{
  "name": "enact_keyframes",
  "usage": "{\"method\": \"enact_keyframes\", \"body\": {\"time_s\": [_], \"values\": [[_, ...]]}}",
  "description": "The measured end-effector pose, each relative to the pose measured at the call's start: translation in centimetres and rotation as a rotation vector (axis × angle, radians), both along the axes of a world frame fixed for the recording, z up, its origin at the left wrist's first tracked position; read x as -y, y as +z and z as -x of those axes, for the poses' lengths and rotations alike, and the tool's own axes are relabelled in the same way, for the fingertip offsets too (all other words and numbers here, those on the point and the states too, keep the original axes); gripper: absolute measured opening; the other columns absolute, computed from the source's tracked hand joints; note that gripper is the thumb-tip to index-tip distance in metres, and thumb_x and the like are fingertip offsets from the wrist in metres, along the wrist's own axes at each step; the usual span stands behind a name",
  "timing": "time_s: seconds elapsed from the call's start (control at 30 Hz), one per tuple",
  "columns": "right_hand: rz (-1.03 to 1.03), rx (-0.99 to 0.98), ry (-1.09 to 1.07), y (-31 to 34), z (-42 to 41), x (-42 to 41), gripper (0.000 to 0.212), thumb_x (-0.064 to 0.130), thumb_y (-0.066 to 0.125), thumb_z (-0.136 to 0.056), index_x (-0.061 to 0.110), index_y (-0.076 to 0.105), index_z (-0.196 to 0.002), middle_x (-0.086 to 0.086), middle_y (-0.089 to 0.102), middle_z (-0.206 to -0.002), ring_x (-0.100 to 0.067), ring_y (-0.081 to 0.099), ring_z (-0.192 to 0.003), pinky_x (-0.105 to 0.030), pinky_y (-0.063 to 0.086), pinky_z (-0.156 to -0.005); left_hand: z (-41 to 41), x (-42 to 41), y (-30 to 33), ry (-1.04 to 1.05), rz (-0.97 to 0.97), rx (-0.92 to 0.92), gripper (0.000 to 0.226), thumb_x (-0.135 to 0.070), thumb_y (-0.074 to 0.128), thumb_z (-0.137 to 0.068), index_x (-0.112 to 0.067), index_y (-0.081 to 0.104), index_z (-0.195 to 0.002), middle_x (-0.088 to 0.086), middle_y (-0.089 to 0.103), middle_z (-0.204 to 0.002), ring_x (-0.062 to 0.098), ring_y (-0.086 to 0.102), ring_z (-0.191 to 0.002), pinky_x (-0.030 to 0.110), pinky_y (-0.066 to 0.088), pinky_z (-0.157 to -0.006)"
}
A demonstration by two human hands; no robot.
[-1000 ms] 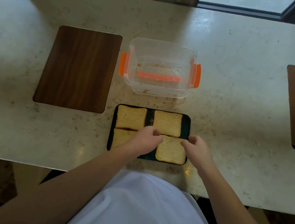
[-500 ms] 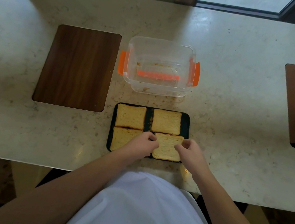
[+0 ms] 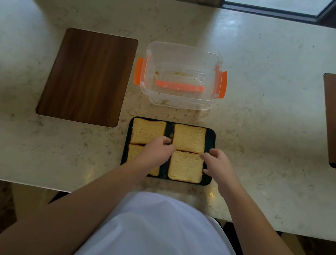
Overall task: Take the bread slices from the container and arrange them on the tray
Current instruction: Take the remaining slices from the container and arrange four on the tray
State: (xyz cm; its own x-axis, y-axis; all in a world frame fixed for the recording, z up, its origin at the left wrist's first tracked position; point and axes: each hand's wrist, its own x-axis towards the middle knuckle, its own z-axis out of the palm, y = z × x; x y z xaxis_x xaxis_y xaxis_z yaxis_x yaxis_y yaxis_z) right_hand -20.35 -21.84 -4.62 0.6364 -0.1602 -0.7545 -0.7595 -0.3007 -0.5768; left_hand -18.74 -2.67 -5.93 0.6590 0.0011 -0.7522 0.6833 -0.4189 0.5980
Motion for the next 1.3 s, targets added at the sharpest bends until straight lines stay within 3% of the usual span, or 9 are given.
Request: {"method": "enact_keyframes", "body": {"time_s": [0.07,0.17,0.53,0.73,0.9,1.1,1.3], "values": [[-0.003,0.012,0.0,0.1,-0.6,-0.3,0.068,0.028,0.061,-0.095,0.012,0.034,-0.154,-0.007,0.047,-0.15,-0.024,0.051,-0.129,-0.049,0.047,-0.108,-0.7,0.4,0.2,-0.009,0.008,-0.022,0.057,-0.03,0.054,-0.093,-0.018,0.041,-0.147,-0.008,0.06,-0.098,0.013,0.063,-0.089,0.043,0.058,-0.089],[-0.006,0.018,0.014,0.2,-1.0,-0.6,0.069,0.029,0.061,-0.094,0.013,0.034,-0.154,-0.007,0.046,-0.151,-0.025,0.049,-0.132,-0.051,0.045,-0.109,-1.4,0.8,0.4,-0.02,0.023,-0.057,0.058,-0.03,0.054,-0.093,-0.019,0.039,-0.148,-0.008,0.056,-0.091,0.012,0.06,-0.084,0.036,0.059,-0.079],[0.007,0.033,0.017,-0.1,-1.0,-0.6,0.061,0.027,0.062,-0.095,0.013,0.041,-0.15,-0.006,0.05,-0.148,-0.024,0.051,-0.131,-0.05,0.046,-0.109,-1.4,1.5,0.2,0.04,0.072,-0.045,0.062,-0.026,0.056,-0.092,-0.023,0.033,-0.149,-0.007,0.054,-0.098,0.015,0.06,-0.089,0.037,0.058,-0.079],[-0.001,0.034,0.015,-0.2,-0.9,-0.4,0.057,0.027,0.062,-0.095,0.012,0.044,-0.147,-0.006,0.052,-0.145,-0.023,0.052,-0.129,-0.049,0.047,-0.109,-1.5,1.8,0.1,0.014,0.05,-0.045,0.062,-0.027,0.056,-0.092,-0.02,0.034,-0.15,0.001,0.053,-0.125,0.014,0.059,-0.093,0.037,0.058,-0.081],[0.001,0.012,0.001,-0.2,-0.9,0.2,0.055,0.028,0.062,-0.094,0.013,0.046,-0.144,-0.004,0.054,-0.139,-0.022,0.054,-0.124,-0.049,0.049,-0.107,-1.6,2.4,0.3,0.013,0.06,-0.065,0.062,-0.024,0.056,-0.092,-0.018,0.034,-0.15,-0.004,0.056,-0.099,0.018,0.062,-0.092,0.033,0.058,-0.076],[0.017,0.011,-0.009,-0.2,-1.1,0.9,0.052,0.028,0.062,-0.094,0.012,0.048,-0.142,-0.003,0.055,-0.133,-0.022,0.055,-0.122,-0.048,0.05,-0.105,-1.7,3.2,0.1,-0.001,0.066,-0.073,0.062,-0.027,0.056,-0.093,-0.018,0.034,-0.15,0.005,0.051,-0.132,0.021,0.059,-0.107,0.041,0.057,-0.089],[0.026,0.009,-0.008,-0.4,-0.9,0.7,0.05,0.028,0.063,-0.094,0.012,0.05,-0.14,-0.002,0.056,-0.131,-0.021,0.055,-0.121,-0.048,0.05,-0.105,-1.6,2.9,0.0,-0.005,0.078,-0.076,0.062,-0.027,0.057,-0.092,-0.018,0.035,-0.15,0.002,0.049,-0.131,0.02,0.056,-0.108,0.034,0.057,-0.081]]}}
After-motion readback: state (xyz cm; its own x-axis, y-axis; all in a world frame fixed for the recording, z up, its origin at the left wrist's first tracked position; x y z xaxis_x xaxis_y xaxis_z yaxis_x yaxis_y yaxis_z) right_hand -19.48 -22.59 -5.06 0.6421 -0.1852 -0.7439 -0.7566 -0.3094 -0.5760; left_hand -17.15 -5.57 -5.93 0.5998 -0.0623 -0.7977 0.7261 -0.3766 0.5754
